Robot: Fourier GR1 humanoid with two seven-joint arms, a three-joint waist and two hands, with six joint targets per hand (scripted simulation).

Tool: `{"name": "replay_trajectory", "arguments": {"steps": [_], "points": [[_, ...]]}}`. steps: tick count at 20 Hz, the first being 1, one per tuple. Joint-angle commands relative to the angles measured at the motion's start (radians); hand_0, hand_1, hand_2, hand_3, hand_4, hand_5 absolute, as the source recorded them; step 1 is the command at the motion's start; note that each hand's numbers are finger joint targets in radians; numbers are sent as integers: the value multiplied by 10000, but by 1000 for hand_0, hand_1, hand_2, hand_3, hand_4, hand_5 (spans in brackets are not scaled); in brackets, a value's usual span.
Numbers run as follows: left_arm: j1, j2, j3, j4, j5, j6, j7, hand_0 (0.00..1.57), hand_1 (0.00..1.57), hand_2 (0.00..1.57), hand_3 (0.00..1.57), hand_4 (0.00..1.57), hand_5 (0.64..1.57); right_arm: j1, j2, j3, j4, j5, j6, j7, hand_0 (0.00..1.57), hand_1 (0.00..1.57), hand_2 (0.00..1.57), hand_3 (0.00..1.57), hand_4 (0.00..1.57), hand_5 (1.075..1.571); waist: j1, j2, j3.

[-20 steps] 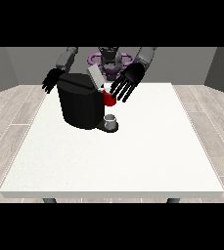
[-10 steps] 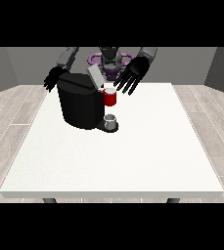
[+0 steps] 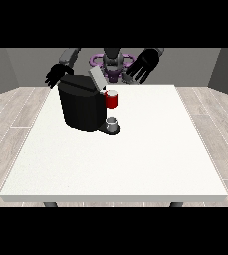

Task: Insert the coffee pod into the coffee machine and close the lid

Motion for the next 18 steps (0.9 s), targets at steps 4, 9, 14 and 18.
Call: {"name": "replay_trajectory", "arguments": {"steps": [4, 9, 14, 18], "points": [[1499, -1146, 1789, -164, 2319, 44, -1013, 0, 0, 0, 0, 237, 1571, 721, 146, -294, -41, -235, -215, 20, 0, 0, 0, 0, 370, 1571, 884, -1052, -11], [2991, -1563, 2097, -161, 3007, -442, -1097, 0, 0, 0, 0, 0, 1571, 1507, -629, 37, -595, 129, 396, 367, 0, 0, 0, 0, 433, 1571, 1253, -2499, -8], [3918, -2115, 2385, -244, 3551, -315, -1004, 0, 0, 0, 0, 215, 1571, 965, -1105, 20, -1262, -450, 1326, 921, 0, 0, 0, 0, 370, 1571, 1625, -2970, -5], [4556, -2476, 2209, -613, 3789, -482, -1106, 0, 0, 0, 0, 0, 1571, 743, -1234, 339, -1854, -273, 1499, 1178, 0, 0, 0, 0, 0, 1571, 1802, -3112, -1]]}}
